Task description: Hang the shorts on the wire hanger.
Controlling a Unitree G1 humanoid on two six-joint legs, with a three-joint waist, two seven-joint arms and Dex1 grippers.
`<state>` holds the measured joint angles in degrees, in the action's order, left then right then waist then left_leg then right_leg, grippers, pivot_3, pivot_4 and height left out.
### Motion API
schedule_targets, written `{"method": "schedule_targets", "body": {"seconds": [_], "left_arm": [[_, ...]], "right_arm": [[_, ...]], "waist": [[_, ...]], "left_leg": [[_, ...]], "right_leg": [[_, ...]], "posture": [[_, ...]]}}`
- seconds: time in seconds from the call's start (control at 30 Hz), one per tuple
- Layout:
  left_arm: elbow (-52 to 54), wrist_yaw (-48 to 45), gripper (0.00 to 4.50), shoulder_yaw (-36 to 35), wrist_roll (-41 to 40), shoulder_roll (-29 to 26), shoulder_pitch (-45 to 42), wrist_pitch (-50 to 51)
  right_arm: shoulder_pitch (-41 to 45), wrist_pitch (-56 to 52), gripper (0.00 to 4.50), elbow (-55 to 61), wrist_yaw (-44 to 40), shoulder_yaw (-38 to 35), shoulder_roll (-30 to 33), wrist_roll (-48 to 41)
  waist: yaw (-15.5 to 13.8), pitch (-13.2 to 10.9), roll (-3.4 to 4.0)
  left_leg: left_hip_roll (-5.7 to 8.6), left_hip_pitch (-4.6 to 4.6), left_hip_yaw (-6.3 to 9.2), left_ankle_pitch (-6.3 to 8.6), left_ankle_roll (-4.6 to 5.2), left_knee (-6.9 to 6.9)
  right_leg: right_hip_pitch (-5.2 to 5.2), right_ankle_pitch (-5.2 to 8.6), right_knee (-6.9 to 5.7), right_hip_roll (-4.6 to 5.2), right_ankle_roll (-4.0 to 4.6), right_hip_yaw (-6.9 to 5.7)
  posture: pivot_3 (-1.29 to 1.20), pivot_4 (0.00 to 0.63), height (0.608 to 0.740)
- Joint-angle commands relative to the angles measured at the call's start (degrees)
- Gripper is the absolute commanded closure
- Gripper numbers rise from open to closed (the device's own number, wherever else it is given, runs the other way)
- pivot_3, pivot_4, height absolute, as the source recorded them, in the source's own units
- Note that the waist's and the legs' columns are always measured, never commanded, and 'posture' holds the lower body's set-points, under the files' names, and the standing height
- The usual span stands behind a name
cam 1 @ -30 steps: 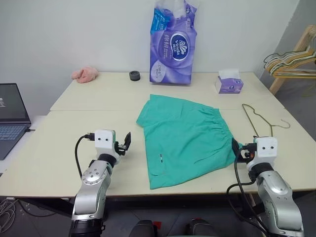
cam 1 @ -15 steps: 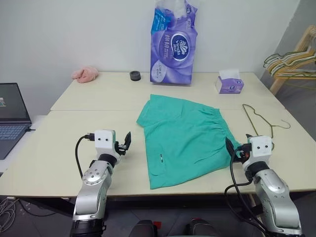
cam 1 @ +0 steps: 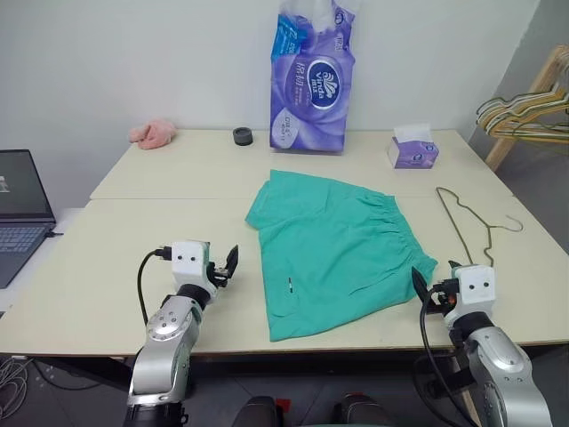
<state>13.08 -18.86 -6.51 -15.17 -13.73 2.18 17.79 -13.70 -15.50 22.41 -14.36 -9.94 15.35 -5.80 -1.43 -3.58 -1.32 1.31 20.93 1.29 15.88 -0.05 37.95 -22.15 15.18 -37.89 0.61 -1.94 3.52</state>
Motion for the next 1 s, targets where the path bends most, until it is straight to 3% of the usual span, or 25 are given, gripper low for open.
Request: {"method": "schedule_targets", "body": {"seconds": [0.03,0.1,0.23,0.33,0.47,0.6,0.83,1.0], "left_arm": [[4.1,-6.8,0.59,2.2,-2.1,-3.6,0.0,-0.1],[4.8,-9.9,0.06,4.1,-2.1,-5.8,0.1,0.3],[6.3,-21.4,0.02,11.3,-2.5,-13.3,-1.7,2.7],[6.4,-27.7,0.02,13.8,-4.8,-17.4,-3.9,5.8],[4.1,-36.8,0.02,19.6,-2.2,-24.1,-8.6,6.7],[1.0,-39.6,0.02,23.5,0.7,-25.2,-11.1,5.0],[-2.4,-40.9,0.02,27.8,6.2,-25.1,-12.3,0.2],[-6.3,-39.6,1.17,28.8,10.7,-24.4,-12.5,-5.1]], "right_arm": [[0.7,1.4,0.34,3.0,-1.3,-0.3,1.4,-0.5],[0.4,1.5,0.34,3.3,-2.5,0.1,2.2,-0.7],[-2.7,2.0,0.34,5.7,-12.2,4.3,7.5,-3.0],[-4.1,-0.5,0.34,8.4,-16.6,4.6,10.0,-7.3],[-6.7,-3.4,0.34,13.8,-24.7,4.4,17.7,-11.3],[-7.8,-4.1,0.34,15.8,-28.2,3.4,22.1,-13.6],[-10.6,1.6,0.34,13.9,-28.6,2.7,23.3,-9.9],[-12.1,8.0,0.34,10.0,-28.7,2.1,23.8,-6.0]], "waist": [[0.0,0.0,0.01],[0.2,-0.1,0.11],[0.3,-0.2,0.21],[0.3,-0.2,0.21],[1.2,-0.3,0.25],[2.0,-0.4,0.23],[3.2,-0.5,0.03],[3.3,-0.6,0.05]], "left_leg": [[0.00,-0.01,0.00,0.00,0.00,0.00],[-0.01,-0.03,0.00,0.00,0.00,0.01],[0.00,-0.05,-0.03,0.00,0.00,0.01],[-0.01,-0.03,0.00,0.00,0.01,-0.01],[0.00,-0.01,0.01,0.03,0.03,-0.06],[-0.01,-0.04,-0.03,0.03,0.03,-0.03],[-0.05,-0.03,-0.01,0.04,0.02,-0.05],[-0.05,-0.03,-0.03,0.06,0.02,-0.03]], "right_leg": [[0.00,0.00,0.00,0.00,0.00,0.00],[0.01,0.18,-0.02,0.00,0.31,-0.01],[0.02,0.23,0.00,-0.02,0.40,0.01],[0.02,0.29,0.01,-0.03,0.43,-0.03],[0.00,0.39,0.01,-0.05,0.43,-0.04],[0.04,0.36,0.01,-0.04,0.38,0.01],[0.02,0.30,0.02,-0.04,0.26,0.01],[0.03,0.24,0.06,-0.01,0.15,0.02]], "posture": [[0.08,0.039,0.740],[0.07,0.039,0.740],[0.03,0.036,0.740],[0.00,0.034,0.740],[-0.03,0.038,0.740],[-0.05,0.039,0.740],[-0.07,0.044,0.740],[-0.09,0.047,0.740]]}}
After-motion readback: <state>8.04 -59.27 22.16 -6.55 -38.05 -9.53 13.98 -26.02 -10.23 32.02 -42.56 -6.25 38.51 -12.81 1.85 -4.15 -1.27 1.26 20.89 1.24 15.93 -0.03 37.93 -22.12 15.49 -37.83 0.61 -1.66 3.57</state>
